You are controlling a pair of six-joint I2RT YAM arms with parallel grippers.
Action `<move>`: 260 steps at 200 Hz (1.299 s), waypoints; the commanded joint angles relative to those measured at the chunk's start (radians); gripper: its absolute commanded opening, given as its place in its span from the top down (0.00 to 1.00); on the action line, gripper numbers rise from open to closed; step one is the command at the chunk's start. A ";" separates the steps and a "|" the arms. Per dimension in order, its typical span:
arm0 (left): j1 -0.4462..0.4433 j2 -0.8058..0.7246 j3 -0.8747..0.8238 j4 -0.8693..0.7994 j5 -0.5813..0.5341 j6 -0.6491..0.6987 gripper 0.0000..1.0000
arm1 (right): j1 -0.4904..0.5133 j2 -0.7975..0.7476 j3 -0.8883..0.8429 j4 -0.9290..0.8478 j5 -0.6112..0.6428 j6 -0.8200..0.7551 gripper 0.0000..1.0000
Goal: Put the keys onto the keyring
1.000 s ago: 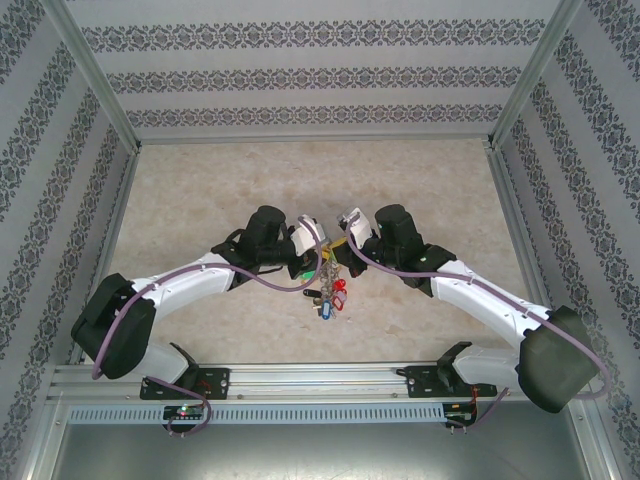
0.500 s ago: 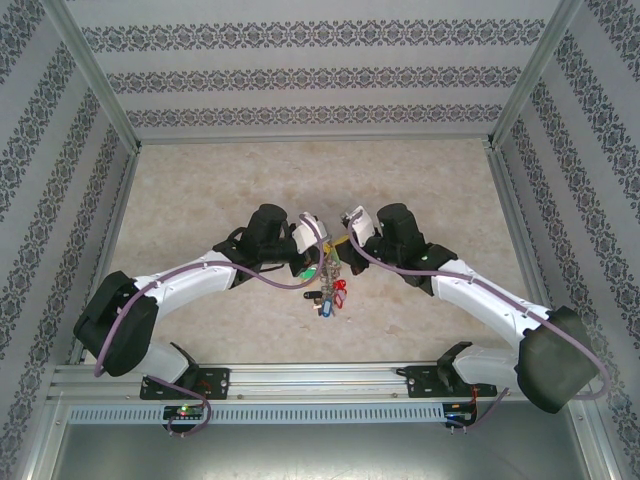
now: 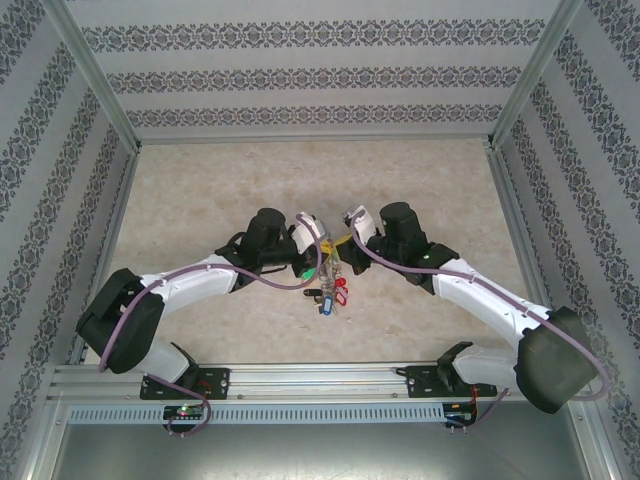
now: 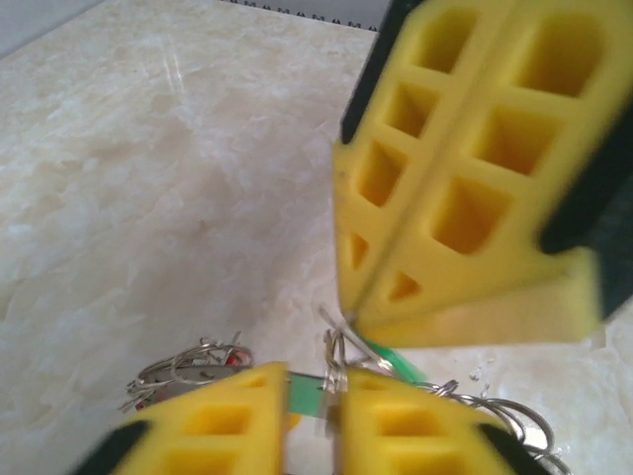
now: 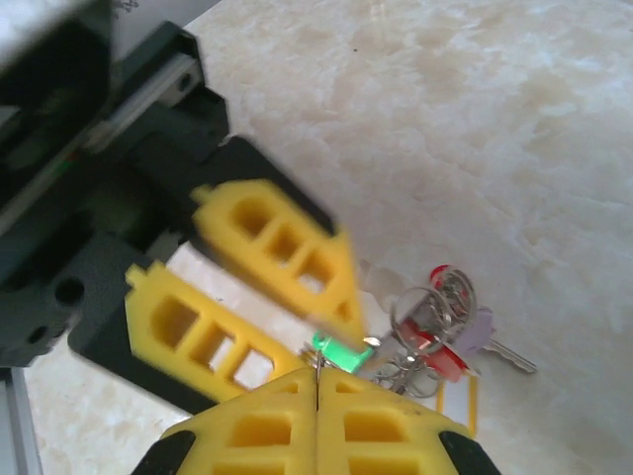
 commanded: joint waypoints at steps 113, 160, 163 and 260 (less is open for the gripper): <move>-0.013 0.003 0.089 -0.153 -0.044 0.063 0.85 | 0.026 0.078 0.101 -0.010 -0.099 -0.040 1.00; -0.013 -0.011 0.101 -0.151 -0.027 0.074 1.00 | 0.026 0.102 0.112 -0.052 -0.097 -0.039 1.00; -0.013 -0.013 0.101 -0.150 -0.027 0.074 1.00 | 0.026 0.105 0.113 -0.055 -0.095 -0.038 1.00; -0.013 -0.033 0.030 -0.055 -0.050 0.037 1.00 | -0.070 0.105 0.063 -0.022 -0.054 0.185 1.00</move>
